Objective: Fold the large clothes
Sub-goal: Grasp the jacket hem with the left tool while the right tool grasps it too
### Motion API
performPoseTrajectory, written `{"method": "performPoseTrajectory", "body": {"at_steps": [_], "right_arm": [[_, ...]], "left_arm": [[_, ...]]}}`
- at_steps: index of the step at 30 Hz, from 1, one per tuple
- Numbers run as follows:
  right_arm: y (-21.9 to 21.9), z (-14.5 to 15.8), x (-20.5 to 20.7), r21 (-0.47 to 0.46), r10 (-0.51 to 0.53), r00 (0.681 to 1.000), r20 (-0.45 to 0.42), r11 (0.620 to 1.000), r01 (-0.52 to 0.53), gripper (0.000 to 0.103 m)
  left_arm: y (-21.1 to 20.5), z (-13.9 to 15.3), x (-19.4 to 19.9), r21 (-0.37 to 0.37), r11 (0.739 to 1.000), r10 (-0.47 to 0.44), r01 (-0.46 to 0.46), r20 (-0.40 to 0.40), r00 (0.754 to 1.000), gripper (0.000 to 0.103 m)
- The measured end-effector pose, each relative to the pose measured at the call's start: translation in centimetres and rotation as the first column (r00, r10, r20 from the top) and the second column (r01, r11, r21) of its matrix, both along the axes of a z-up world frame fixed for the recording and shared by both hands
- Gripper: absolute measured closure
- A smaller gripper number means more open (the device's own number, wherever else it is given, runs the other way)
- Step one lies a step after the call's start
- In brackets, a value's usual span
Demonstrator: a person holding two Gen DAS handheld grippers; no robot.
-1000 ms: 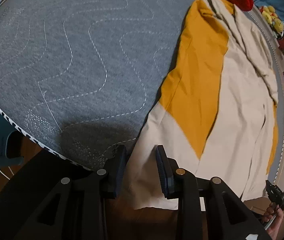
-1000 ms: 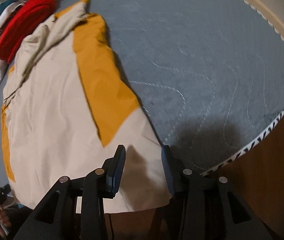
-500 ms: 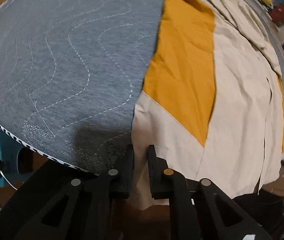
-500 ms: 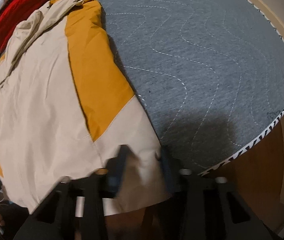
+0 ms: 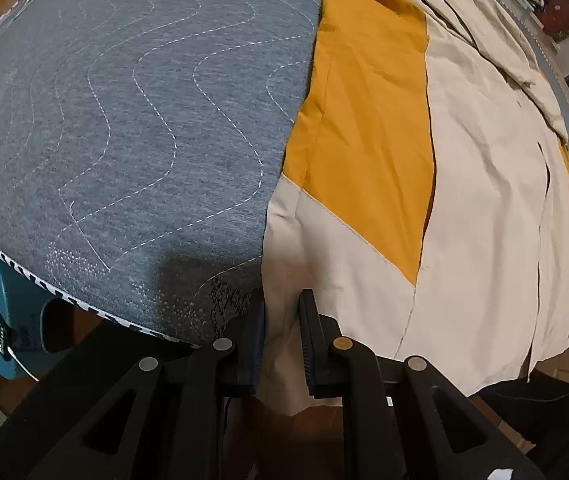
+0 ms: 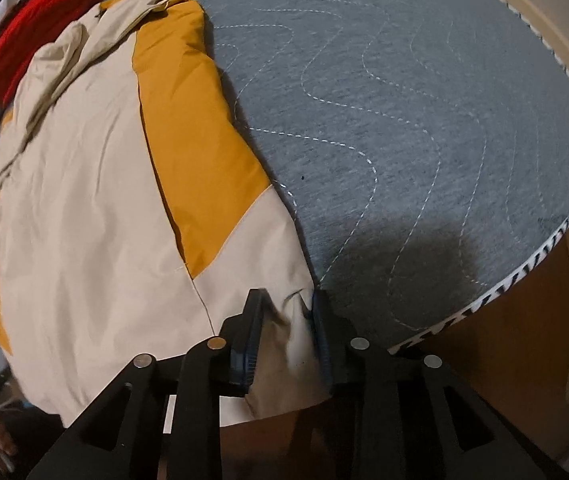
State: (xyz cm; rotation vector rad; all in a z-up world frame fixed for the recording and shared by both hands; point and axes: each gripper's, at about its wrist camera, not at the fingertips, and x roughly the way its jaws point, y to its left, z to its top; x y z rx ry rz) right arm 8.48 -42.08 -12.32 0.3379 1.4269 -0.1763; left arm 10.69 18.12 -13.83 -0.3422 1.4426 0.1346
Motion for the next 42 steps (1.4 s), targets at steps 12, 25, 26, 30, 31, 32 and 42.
{"method": "performPoseTrajectory", "body": {"at_steps": [12, 25, 26, 30, 31, 32, 42], "right_arm": [[-0.5, -0.7, 0.6, 0.032, -0.025, 1.0, -0.011, 0.999, 0.025, 0.06], [0.5, 7.8, -1.4, 0.12, 0.026, 0.977, 0.212, 0.991, -0.052, 0.098], [0.5, 8.7, -1.5, 0.131, 0.03, 0.972, 0.234, 0.989, -0.062, 0.099], [0.9, 13.3, -2.6, 0.162, 0.052, 0.944, 0.326, 0.981, -0.11, 0.099], [0.9, 14.4, -3.0, 0.164, 0.054, 0.936, 0.347, 0.979, -0.118, 0.1], [0.9, 15.3, -3.3, 0.164, 0.056, 0.929, 0.365, 0.979, -0.123, 0.1], [-1.1, 24.5, -11.3, 0.207, 0.057, 0.867, 0.495, 0.961, -0.182, 0.101]], "left_arm": [[0.4, -0.3, 0.1, -0.005, 1.0, 0.003, -0.003, -0.003, 1.0, 0.089], [-0.2, 7.0, -1.9, -0.083, 0.994, -0.058, 0.076, 0.201, 0.978, 0.101], [0.0, 8.2, -2.3, -0.114, 0.989, -0.061, 0.09, 0.232, 0.971, 0.101], [0.9, 12.1, -3.5, -0.167, 0.978, -0.072, 0.128, 0.308, 0.949, 0.102], [1.1, 13.3, -3.9, -0.17, 0.975, -0.081, 0.144, 0.33, 0.941, 0.102], [1.1, 14.5, -4.4, -0.168, 0.972, -0.097, 0.164, 0.351, 0.931, 0.102], [2.9, 21.7, -11.8, -0.229, 0.935, -0.155, 0.269, 0.42, 0.894, 0.102]]}}
